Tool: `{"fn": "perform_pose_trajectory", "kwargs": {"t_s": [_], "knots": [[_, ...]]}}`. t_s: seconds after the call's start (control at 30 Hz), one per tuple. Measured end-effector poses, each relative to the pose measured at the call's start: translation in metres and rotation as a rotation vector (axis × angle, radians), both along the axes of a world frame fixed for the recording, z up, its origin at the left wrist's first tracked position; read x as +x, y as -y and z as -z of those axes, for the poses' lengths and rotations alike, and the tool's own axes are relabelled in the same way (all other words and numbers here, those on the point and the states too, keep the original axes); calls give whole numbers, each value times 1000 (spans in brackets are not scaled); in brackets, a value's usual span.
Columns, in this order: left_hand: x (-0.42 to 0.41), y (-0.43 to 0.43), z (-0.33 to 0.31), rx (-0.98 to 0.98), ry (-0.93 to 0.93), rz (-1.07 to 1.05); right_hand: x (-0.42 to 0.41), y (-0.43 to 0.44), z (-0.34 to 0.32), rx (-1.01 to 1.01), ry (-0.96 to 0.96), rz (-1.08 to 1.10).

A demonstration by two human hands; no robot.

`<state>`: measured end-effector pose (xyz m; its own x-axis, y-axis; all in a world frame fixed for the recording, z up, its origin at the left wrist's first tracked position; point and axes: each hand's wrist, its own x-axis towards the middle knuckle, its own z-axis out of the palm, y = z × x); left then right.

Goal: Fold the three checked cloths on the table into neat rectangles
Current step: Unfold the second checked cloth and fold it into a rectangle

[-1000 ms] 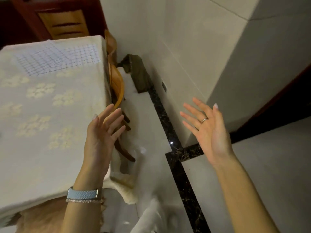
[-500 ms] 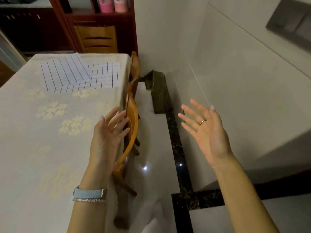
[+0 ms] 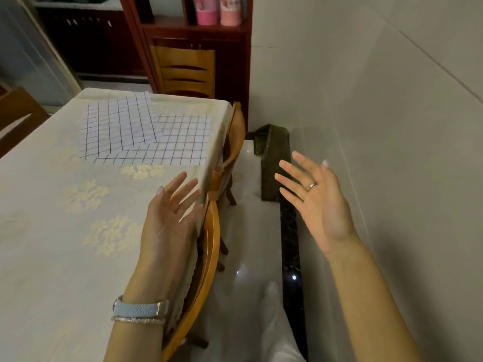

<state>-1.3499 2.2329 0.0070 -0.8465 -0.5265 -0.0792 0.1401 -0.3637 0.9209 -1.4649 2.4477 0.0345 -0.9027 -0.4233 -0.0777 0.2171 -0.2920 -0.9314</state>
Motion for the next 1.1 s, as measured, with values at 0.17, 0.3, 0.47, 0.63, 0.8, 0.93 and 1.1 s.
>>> {"fn": "perform_pose_trajectory", "kwargs": {"t_s": [0.17, 0.3, 0.47, 0.63, 0.8, 0.93, 1.1], "knots": [[-80, 30, 10, -27, 4, -114, -99, 31, 10, -4, 15, -97], [-140, 44, 1, -46, -9, -181, -178, 45, 0, -3, 23, -149], [-201, 58, 2, -31, 8, -236, -259, 64, -3, 8, 20, -194], [-249, 79, 12, -18, 50, -293, -321, 89, 14, 46, 41, -207], [-297, 117, 18, -7, 53, -354, -378, 133, 24, 100, 43, -253], [-339, 160, 29, 16, 51, -479, -432, 183, 22, 134, 7, -343], [-376, 208, 40, 61, 73, -618, -490, 259, 14, 254, -86, -462]]}}
